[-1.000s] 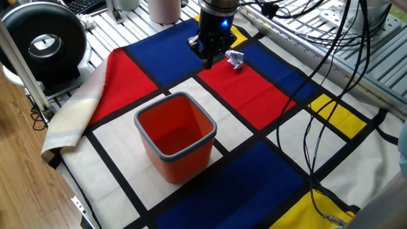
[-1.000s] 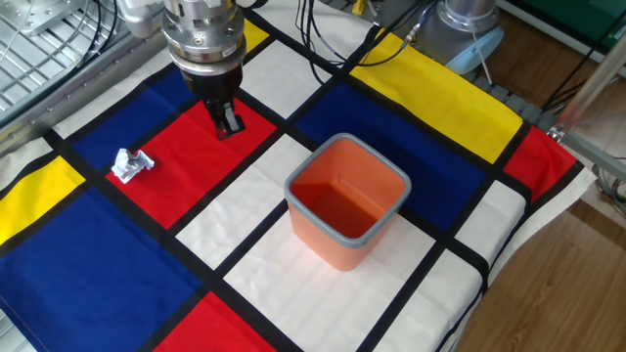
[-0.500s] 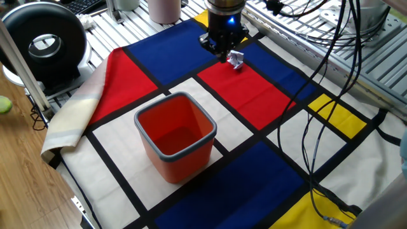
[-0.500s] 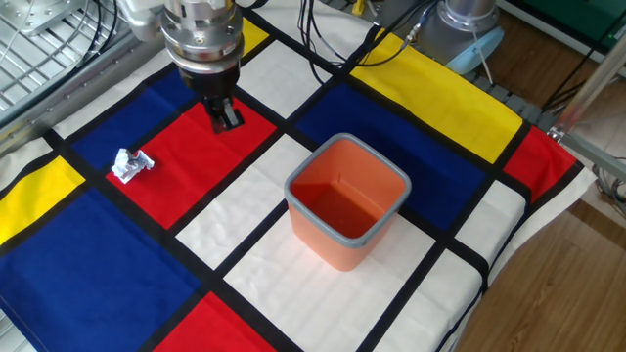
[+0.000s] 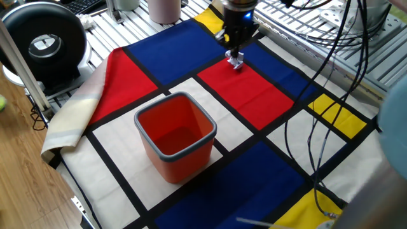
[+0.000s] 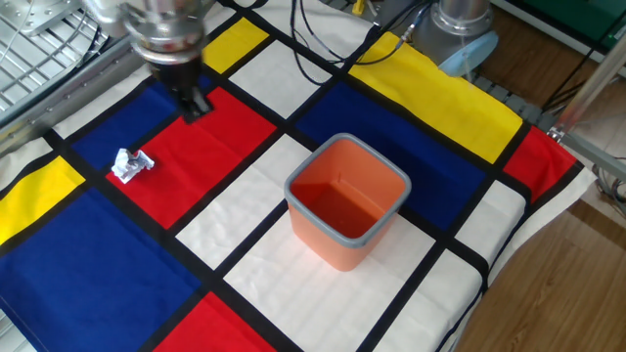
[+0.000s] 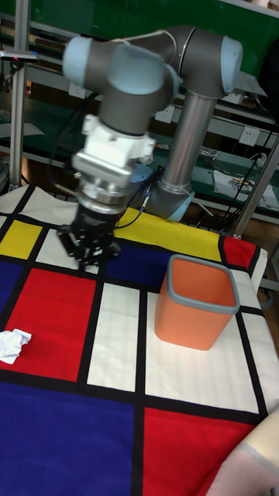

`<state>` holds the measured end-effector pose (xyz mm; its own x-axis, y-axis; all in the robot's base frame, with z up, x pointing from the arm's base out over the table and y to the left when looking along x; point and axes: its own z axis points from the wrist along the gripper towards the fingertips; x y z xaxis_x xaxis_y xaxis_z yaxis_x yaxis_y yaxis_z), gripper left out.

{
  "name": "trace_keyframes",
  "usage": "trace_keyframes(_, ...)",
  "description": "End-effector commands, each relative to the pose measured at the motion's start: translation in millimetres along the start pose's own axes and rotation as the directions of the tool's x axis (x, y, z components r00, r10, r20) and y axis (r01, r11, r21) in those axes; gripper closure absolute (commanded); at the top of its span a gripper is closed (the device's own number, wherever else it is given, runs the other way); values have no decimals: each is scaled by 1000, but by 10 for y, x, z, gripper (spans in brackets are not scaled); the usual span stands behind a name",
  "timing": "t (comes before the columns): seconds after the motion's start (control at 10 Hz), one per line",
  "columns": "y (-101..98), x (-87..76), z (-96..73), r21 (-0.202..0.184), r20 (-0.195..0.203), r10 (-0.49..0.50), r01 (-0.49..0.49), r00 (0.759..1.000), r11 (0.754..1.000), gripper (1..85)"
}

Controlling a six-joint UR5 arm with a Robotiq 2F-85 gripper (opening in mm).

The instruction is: Put the garbage in the trash can

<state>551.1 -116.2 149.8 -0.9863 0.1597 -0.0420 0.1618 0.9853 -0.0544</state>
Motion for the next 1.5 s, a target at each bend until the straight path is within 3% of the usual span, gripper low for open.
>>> trace_keyframes(0.0, -373, -217, 188, -10, 27, -65, 65, 998, 998, 847)
trace_keyframes(0.4, -407, -275, 369, -9, 48, -71, 72, 996, 997, 847)
trace_keyframes(0.6, -273, -182, 367, -64, 14, -30, 31, 999, 997, 847)
trace_keyframes(0.7, -293, -138, 368, -56, -7, 25, -26, 1000, 998, 847)
trace_keyframes(1.0, -342, -161, 371, -38, -2, 155, -154, 988, 987, 847)
trace_keyframes(1.4, -416, -254, 370, -16, 37, 164, -163, 986, 986, 847)
